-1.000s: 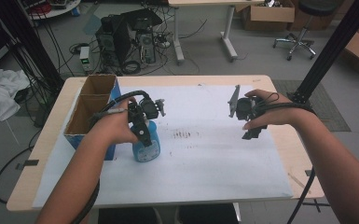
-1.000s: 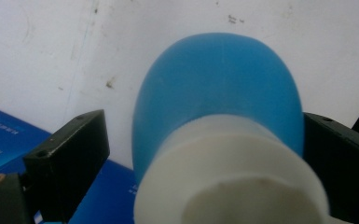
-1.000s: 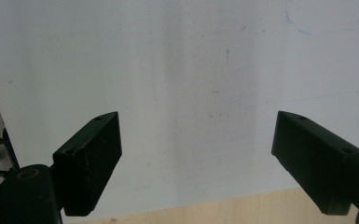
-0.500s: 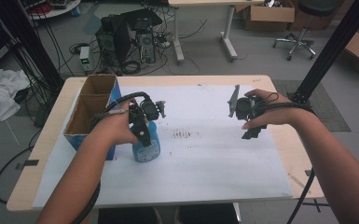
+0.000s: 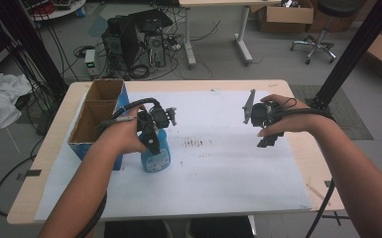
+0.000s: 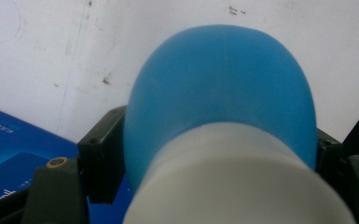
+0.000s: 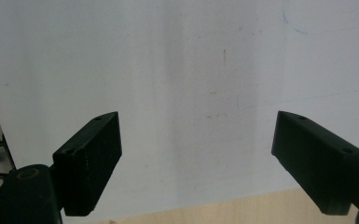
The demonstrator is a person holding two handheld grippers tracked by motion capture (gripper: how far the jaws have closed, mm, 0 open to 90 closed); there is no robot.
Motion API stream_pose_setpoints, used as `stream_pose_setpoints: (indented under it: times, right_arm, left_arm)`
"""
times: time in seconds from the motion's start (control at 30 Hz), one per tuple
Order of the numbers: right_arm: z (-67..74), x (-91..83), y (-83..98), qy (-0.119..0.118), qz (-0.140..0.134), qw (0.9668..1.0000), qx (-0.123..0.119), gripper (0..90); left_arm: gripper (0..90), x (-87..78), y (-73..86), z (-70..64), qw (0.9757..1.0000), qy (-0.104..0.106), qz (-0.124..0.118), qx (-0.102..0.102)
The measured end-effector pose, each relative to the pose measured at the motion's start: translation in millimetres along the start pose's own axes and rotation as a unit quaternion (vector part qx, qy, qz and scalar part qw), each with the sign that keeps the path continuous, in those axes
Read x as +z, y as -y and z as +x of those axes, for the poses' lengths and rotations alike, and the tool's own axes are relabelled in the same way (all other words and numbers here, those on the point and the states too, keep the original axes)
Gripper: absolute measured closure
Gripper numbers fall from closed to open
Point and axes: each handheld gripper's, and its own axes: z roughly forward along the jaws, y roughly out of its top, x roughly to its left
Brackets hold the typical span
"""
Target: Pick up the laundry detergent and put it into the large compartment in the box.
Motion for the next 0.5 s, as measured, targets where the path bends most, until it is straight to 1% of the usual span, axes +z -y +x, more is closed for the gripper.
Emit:
stream_pose_setpoints:
  times: [0.2,0.3,0.37,0.4,0.5]
  right_arm:
    - [-0.1,1.1,0.2,-0.001,-0.001,1.0000,0.002,16.1]
    - [-0.8,0.5,0.0,0.000,-0.001,1.0000,0.001,16.0]
    - [-0.8,-0.1,-0.1,0.001,-0.001,1.0000,0.001,16.1]
    - [-0.7,-0.4,0.0,0.001,-0.001,1.0000,0.002,16.0]
    - [-0.8,-0.7,0.3,0.001,-0.001,1.0000,0.004,16.1]
  left_arm:
    - [29.8,-0.4,-0.6,-0.9,1.0000,0.002,-0.001,0.000]
    - [32.5,-1.0,-1.1,-1.0,1.0000,0.003,0.002,-0.001]
    - [34.5,-1.0,-1.5,-1.3,1.0000,0.004,0.000,0.001]
    - [35.7,-1.3,-1.9,-1.3,1.0000,0.002,0.002,0.002]
    - [36.5,-1.1,-1.8,-1.5,1.0000,0.003,-0.001,-0.001]
